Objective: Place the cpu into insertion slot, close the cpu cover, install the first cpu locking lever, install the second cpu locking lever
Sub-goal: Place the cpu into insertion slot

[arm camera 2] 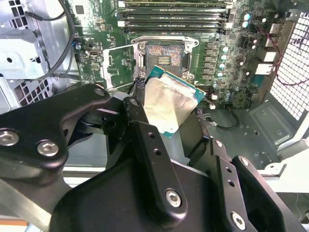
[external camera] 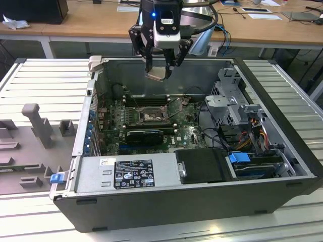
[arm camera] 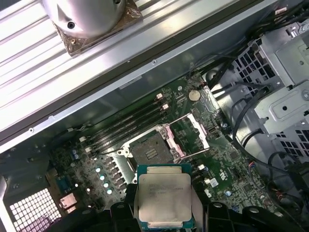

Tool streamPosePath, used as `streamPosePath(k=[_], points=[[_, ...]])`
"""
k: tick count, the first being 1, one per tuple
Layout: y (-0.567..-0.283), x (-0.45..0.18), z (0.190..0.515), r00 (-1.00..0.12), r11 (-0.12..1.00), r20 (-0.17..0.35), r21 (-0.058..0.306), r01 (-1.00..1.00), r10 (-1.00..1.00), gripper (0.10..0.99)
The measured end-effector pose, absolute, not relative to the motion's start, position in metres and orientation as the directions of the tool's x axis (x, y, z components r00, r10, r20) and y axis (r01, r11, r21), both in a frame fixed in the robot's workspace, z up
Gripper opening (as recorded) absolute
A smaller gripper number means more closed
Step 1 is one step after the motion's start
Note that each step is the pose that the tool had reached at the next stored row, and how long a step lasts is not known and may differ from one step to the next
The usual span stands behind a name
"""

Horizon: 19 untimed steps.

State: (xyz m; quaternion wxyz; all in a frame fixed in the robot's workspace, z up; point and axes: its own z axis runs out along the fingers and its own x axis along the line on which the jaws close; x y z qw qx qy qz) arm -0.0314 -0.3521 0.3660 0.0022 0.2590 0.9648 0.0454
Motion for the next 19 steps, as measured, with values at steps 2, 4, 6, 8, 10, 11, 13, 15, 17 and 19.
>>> streamPosePath(k=[2,4,6,8,10,11,13,15,17,19], points=[[-0.3521,-0.0314,0.366,-0.862,0.858,0.019,0.089,0.507,0.507,0.529],[-0.3521,-0.0315,0.366,-0.852,0.848,0.019,0.089,0.523,0.523,0.529],[-0.3522,-0.0315,0.366,-0.838,0.834,0.019,0.089,0.545,0.546,0.529],[-0.3521,-0.0314,0.3657,-0.817,0.813,0.019,0.089,0.576,0.577,0.529],[-0.3521,-0.0314,0.3656,-0.792,0.788,0.019,0.089,0.609,0.61,0.529],[-0.3521,-0.0314,0.3655,-0.783,0.779,0.019,0.089,0.62,0.621,0.529],[-0.3521,-0.0314,0.3655,-0.769,0.765,0.019,0.089,0.638,0.639,0.529],[-0.3521,-0.0314,0.3654,-0.757,0.753,0.019,0.089,0.652,0.653,0.529],[-0.3521,-0.0314,0.3654,-0.745,0.741,0.019,0.089,0.666,0.667,0.529],[-0.3521,-0.0314,0.3654,-0.717,0.713,0.019,0.089,0.695,0.697,0.529]])
